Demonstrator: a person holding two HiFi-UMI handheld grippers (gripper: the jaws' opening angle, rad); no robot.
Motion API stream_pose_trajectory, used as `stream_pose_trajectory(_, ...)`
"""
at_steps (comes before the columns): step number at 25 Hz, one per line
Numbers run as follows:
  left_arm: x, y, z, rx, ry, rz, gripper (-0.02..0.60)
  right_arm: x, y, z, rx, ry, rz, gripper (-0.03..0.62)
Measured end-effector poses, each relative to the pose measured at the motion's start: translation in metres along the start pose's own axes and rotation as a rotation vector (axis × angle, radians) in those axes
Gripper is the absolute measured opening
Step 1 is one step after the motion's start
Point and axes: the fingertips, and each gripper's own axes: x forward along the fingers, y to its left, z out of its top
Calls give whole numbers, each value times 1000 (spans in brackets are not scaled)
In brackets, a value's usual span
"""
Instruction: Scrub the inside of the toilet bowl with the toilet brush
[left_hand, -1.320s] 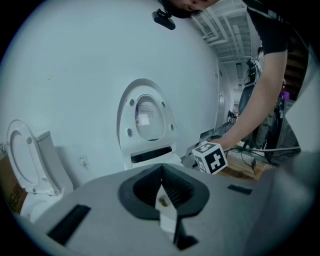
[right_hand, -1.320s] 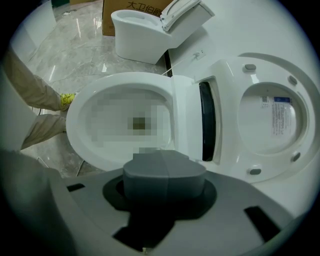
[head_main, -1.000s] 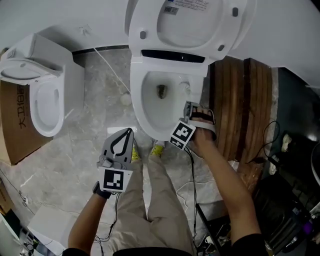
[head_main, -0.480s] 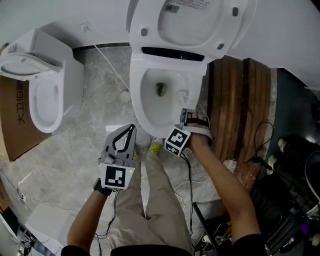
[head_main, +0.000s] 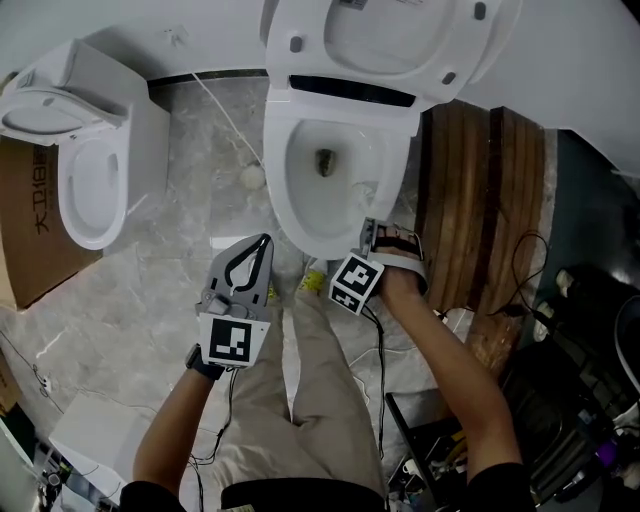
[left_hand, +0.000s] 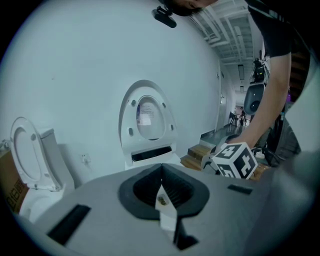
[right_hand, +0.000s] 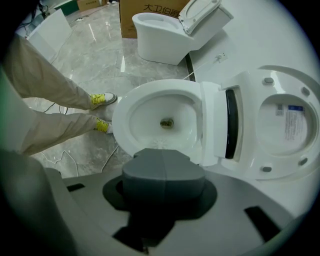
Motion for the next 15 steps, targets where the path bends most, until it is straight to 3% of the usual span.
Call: stream_pose_trajectory(15, -15, 5, -6, -37, -2, 22, 11, -19, 30, 7, 33, -9, 54, 152)
